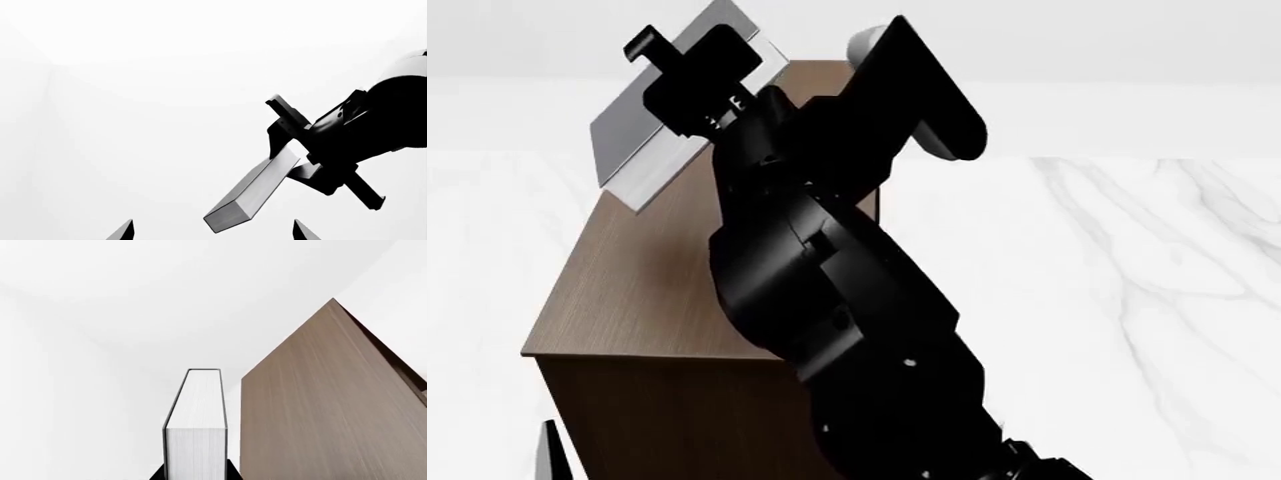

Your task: Pick up the book in the middle and place it on the cabinet shelf.

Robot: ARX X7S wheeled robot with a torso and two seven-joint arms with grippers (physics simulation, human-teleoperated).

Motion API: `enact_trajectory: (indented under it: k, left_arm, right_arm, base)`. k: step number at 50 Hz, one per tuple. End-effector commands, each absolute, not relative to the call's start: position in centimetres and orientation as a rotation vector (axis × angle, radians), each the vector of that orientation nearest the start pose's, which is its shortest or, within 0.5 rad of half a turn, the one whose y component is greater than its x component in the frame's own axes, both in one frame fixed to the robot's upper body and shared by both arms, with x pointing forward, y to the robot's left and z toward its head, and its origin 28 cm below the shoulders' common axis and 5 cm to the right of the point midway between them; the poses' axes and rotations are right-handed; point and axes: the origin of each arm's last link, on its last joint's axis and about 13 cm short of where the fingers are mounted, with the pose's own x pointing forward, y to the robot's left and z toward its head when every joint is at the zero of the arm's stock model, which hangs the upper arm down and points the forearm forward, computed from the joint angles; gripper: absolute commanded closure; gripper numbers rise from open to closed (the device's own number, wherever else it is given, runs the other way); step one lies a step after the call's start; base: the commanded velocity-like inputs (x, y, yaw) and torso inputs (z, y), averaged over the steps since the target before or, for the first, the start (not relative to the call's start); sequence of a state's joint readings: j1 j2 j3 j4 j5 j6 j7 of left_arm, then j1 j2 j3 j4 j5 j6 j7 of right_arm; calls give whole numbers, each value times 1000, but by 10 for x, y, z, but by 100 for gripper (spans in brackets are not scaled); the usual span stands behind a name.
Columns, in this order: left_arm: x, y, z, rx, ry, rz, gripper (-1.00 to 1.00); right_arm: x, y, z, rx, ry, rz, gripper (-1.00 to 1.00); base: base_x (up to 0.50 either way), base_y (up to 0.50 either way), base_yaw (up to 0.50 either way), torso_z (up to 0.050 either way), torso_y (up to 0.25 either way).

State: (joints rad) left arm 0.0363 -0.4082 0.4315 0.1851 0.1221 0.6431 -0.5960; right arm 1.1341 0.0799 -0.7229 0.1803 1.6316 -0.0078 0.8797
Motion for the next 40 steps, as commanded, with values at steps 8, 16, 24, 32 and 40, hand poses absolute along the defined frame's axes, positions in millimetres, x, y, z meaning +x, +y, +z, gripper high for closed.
enact_trajectory:
  k: [8,16,24,32,40]
  left_arm:
    - [178,198,69,85,-750,-34,-100]
    - [179,198,68,83,-747,-28,-100]
    - [180,199,68,82,-746,-23,-100]
    - [180,199,69,82,-745,-24,-100]
    - [180,198,68,81,-745,-25,-100]
  right_arm:
    - [321,35,280,890,159,252,100]
    - [318,37,281,878,158,262,100]
    - [318,37,279,872,165,259,100]
    - [319,33,282,913,189,246,100]
    - [318,34,280,928,213,237,100]
  base:
    - [0,0,0,1,1]
    - [0,0,0,0,1]
    - [0,0,0,0,3]
    - [0,0,0,0,1]
    - [0,0,0,1,1]
